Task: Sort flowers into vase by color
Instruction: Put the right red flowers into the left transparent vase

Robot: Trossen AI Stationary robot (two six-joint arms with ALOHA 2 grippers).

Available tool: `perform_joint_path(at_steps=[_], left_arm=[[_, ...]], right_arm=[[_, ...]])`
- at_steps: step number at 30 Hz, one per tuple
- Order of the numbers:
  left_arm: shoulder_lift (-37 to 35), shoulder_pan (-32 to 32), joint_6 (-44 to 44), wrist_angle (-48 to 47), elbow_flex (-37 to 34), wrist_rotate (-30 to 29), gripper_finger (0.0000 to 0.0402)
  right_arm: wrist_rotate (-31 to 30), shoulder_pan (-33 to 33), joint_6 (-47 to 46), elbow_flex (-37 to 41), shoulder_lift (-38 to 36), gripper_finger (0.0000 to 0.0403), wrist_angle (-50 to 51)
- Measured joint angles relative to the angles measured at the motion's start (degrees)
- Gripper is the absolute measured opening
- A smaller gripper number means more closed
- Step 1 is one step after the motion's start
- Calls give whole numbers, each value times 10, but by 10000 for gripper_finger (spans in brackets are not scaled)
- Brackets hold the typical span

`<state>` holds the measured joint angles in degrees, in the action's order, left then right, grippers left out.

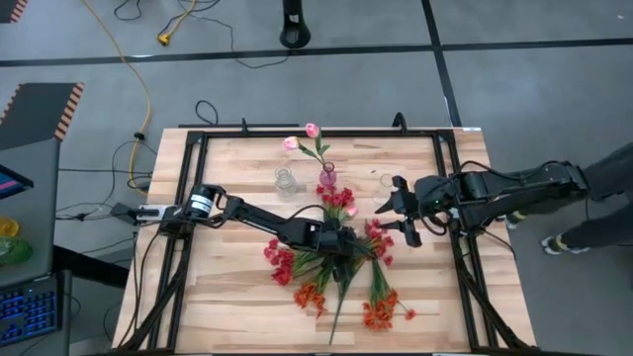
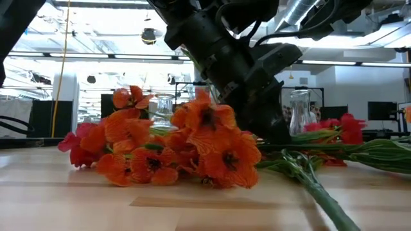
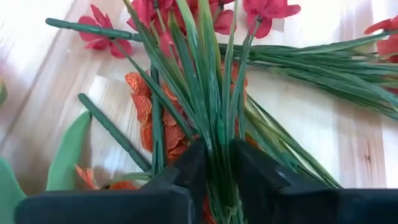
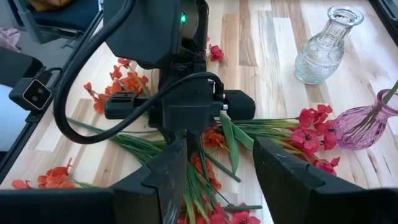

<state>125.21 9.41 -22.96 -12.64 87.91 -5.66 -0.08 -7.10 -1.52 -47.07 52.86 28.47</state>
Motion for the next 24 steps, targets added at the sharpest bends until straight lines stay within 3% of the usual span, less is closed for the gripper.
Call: perform_joint_path(at_steps=[7, 16, 24], left_arm=[[0, 0, 2, 8, 0, 5, 8], [-21, 0, 0, 10, 0, 0, 2], [-93, 1, 46, -10, 0, -71, 0]], right_arm=[[0, 0, 0, 0, 0, 212, -1], [-23, 0, 0, 0, -12, 205, -3], [-32, 1, 4, -21, -56, 187, -2]])
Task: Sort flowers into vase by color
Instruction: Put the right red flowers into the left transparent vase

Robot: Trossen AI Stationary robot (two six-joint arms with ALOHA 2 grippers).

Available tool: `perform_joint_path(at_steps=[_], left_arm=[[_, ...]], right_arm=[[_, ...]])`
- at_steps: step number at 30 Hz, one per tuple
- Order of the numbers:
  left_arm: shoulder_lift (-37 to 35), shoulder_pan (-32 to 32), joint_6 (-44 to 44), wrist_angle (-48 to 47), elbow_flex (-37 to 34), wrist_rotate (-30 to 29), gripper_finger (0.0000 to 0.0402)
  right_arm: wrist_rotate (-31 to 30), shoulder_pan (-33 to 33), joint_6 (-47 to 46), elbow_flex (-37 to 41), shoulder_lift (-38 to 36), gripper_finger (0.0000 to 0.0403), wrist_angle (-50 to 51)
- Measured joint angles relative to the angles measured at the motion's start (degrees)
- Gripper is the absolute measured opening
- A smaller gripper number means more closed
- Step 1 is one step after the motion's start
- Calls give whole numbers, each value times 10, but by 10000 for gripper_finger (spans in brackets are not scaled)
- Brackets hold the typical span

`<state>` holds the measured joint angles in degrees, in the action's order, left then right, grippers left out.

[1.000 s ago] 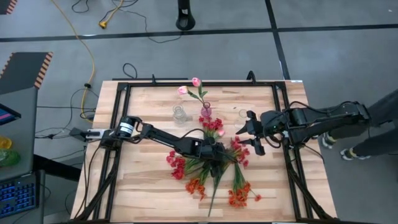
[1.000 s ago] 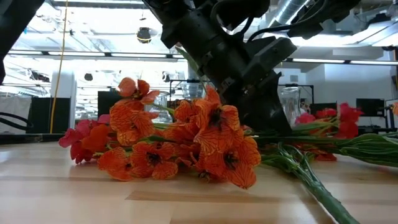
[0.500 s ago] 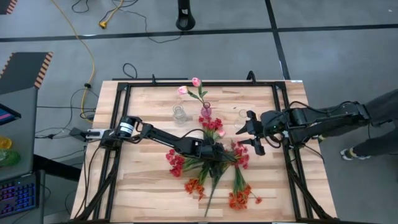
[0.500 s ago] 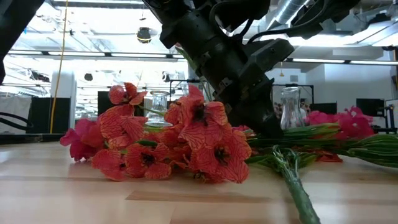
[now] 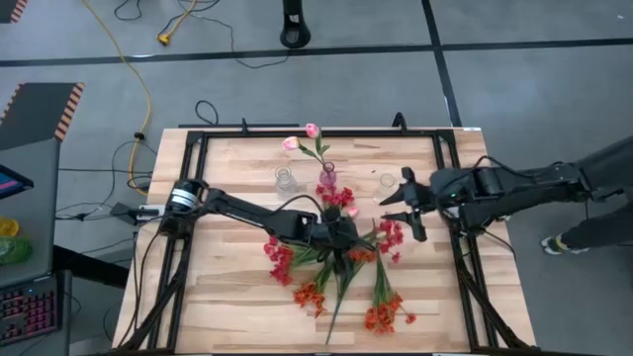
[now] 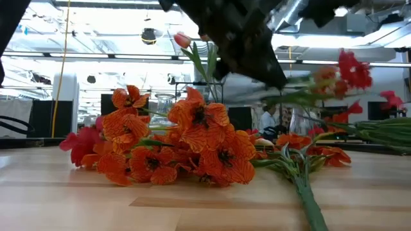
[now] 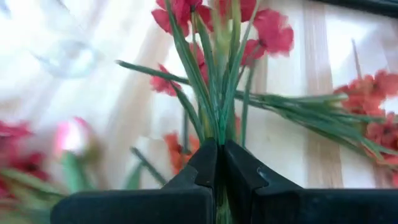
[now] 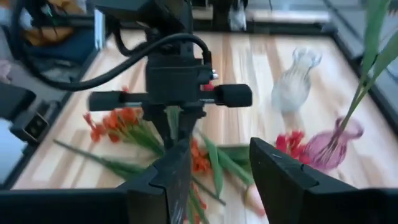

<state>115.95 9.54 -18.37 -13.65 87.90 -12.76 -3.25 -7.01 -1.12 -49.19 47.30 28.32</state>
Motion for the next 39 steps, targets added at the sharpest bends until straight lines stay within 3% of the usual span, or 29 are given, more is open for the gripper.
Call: perform_joint_path(at_steps=[9, 22, 33, 39], left_arm=[[-66, 12, 32, -40, 0, -84, 0], [-150, 40, 45, -88, 0, -180, 0], [-201, 92, 78, -102, -2, -391, 0], [-232, 113, 16, -79, -85, -448, 0]], right_arm=[[-47, 0, 31, -29, -48, 178, -1], [-50, 0, 31, -29, -58, 178, 0], [-50, 0, 31, -29, -32, 178, 2], [-49, 0, 33, -29, -20, 178, 3]])
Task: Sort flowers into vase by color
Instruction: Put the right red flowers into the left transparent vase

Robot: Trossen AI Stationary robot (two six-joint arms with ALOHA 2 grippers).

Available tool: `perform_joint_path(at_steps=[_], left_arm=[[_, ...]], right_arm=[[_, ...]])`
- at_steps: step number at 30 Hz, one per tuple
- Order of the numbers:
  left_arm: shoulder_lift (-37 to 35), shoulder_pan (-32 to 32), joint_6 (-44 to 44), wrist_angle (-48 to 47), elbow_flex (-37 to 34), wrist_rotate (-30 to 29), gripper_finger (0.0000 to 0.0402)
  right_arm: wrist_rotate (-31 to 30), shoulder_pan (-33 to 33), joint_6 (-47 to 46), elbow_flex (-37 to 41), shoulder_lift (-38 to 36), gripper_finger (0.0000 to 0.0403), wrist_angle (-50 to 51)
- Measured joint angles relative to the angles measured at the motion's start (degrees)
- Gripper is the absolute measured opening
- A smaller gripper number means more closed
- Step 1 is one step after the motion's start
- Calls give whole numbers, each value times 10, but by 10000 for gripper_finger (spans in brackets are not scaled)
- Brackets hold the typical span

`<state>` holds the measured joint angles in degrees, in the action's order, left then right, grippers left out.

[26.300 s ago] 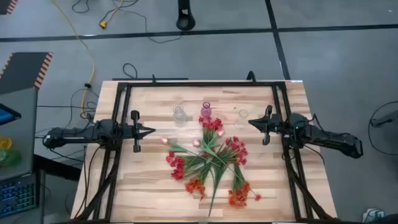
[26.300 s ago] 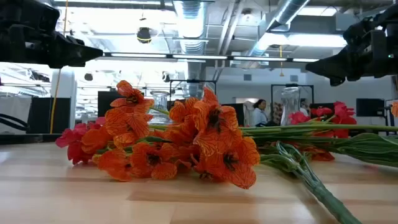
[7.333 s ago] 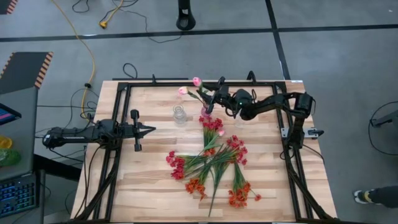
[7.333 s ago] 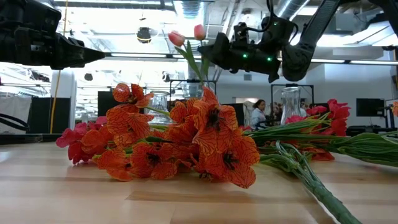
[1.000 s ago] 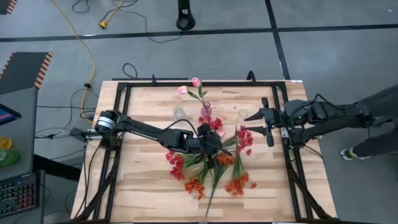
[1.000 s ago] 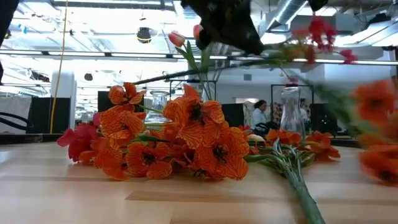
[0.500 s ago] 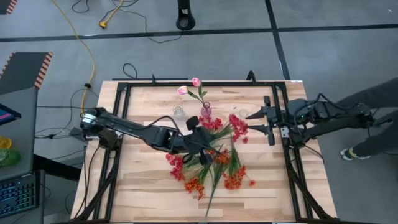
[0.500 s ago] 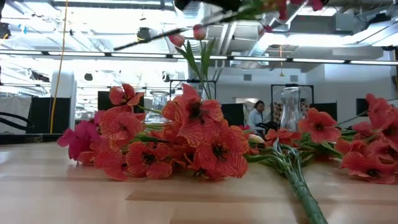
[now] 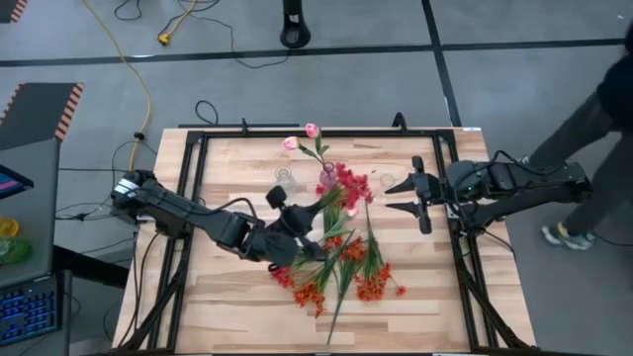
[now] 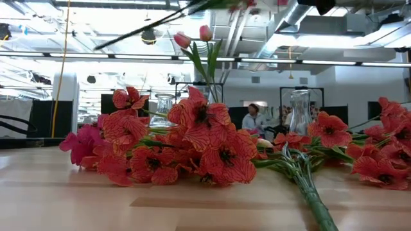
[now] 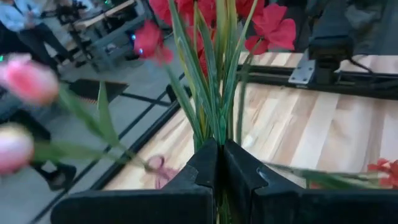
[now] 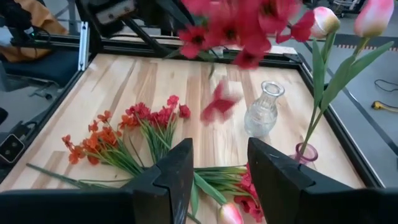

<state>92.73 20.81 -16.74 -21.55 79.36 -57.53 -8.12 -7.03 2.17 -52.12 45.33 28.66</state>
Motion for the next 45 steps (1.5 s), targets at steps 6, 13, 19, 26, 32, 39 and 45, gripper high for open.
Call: perform_joint_path(at_steps=[6, 13, 19, 26, 32, 39, 45], left_arm=[[-72, -1, 12, 158, -141, 23, 0], [-207, -42, 167, 517, -370, 188, 0], [-273, -127, 240, 847, -542, 351, 0], [-273, -227, 285, 963, -585, 444, 0], [-272, -311, 273, 966, -568, 506, 0], [-272, -380, 243, 980, -560, 563, 0], [-254, -403, 235, 986, -560, 564, 0]], right_arm=[[0, 0, 0, 0, 5, 178, 1], [1, 0, -1, 0, 9, 178, 1], [1, 0, -2, 0, 9, 178, -5], [1, 0, -2, 0, 9, 178, -8], [1, 0, -2, 0, 9, 178, -8], [1, 0, -2, 0, 9, 178, -8], [1, 0, -2, 0, 9, 178, -8]])
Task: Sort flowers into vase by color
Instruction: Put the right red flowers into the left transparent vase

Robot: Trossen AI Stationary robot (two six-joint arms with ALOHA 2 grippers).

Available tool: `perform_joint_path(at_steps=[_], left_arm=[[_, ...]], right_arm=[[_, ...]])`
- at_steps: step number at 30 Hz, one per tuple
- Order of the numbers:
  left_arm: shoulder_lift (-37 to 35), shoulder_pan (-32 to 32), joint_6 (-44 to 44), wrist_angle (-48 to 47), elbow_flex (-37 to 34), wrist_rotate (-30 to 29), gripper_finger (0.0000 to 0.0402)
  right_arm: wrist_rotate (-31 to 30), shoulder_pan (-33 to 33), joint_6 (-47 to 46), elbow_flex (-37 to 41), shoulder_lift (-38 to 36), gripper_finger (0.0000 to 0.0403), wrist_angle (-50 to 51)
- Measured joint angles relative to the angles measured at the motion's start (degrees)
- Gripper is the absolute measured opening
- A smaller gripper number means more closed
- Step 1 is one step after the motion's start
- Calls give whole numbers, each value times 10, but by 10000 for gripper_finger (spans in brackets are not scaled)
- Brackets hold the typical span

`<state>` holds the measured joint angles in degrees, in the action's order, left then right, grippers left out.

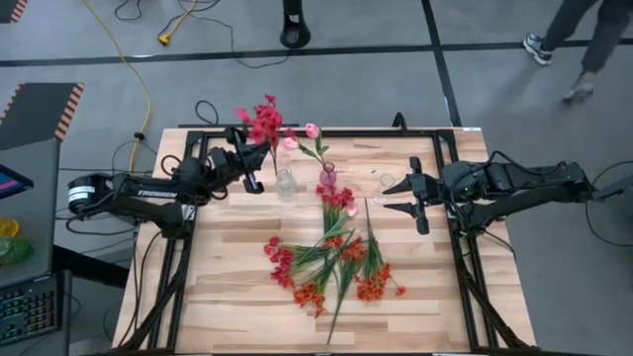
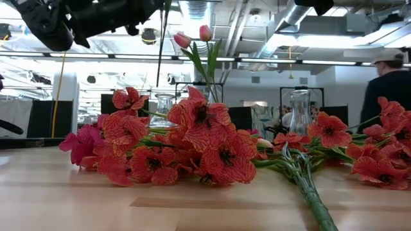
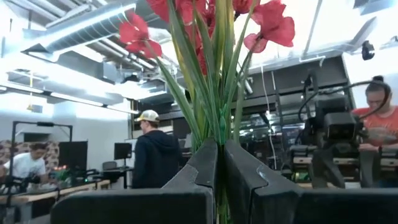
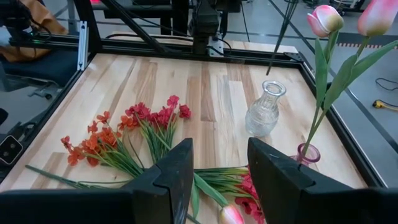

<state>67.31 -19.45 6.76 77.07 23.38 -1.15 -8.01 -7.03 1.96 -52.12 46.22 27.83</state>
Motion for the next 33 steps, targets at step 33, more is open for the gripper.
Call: perform_joint_path(at_steps=[33], left_arm=[[124, -13, 6, 89, 0, -27, 17]], right_arm=[[0, 0, 0, 0, 0, 178, 2]])
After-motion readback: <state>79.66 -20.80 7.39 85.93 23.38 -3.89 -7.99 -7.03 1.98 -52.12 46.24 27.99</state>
